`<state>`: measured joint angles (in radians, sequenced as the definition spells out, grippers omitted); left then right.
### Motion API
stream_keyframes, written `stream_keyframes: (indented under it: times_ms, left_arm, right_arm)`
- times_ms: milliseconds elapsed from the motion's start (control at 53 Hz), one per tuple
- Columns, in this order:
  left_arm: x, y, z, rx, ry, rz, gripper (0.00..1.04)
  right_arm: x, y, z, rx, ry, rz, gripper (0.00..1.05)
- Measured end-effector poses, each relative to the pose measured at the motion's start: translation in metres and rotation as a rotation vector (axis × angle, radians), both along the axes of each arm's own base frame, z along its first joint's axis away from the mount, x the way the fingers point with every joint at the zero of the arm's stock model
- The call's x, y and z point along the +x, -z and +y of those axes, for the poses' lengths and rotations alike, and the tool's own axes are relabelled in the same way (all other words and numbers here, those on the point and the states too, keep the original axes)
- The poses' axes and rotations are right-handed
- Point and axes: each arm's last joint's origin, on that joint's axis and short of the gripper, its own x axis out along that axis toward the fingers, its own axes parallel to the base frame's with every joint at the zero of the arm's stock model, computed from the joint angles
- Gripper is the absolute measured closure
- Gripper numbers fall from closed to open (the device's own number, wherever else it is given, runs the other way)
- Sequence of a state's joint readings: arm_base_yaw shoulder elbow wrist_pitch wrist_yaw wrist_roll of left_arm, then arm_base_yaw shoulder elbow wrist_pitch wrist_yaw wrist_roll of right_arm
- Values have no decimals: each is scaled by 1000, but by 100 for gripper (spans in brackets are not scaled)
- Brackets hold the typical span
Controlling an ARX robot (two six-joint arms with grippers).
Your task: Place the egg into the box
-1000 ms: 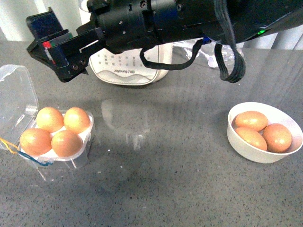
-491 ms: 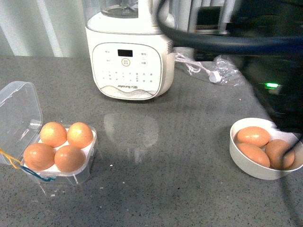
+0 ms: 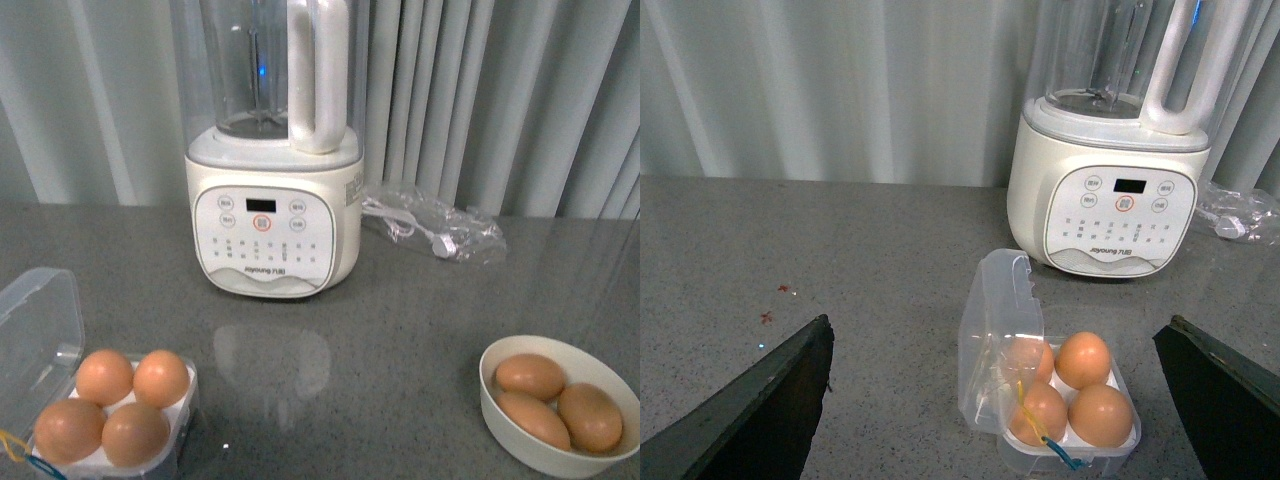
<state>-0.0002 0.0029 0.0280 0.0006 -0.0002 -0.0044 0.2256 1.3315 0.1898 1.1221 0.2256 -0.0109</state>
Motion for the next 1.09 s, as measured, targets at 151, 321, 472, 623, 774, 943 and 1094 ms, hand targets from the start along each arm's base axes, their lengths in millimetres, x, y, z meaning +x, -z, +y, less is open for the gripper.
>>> stream_keyframes:
  times_ms: [151,321,472,623,774,943,1094]
  left_arm:
    - [0,0,0,0,-1,0,7]
    - [0,0,0,0,0,0,7]
    - [0,0,0,0,0,0,7]
    - [0,0,0,0,0,0,7]
    - [0,0,0,0,0,0,7]
    - [0,0,0,0,-1,0,7]
    - [0,0,0,0,-1,0,7]
  right_arm:
    - [-17,0,-11,1,-11,0,102]
    - [-33,0,-21,1,-3,3,102]
    - [-44,-2,-26,3,-6,-5,102]
    - [-56,-1,-36,4,-24,1,102]
    - [-65,-3,-40,4,-1,-6,102]
    - [-73,-5,-40,4,-1,-13,102]
    - [-78,-6,-40,5,-2,-19,102]
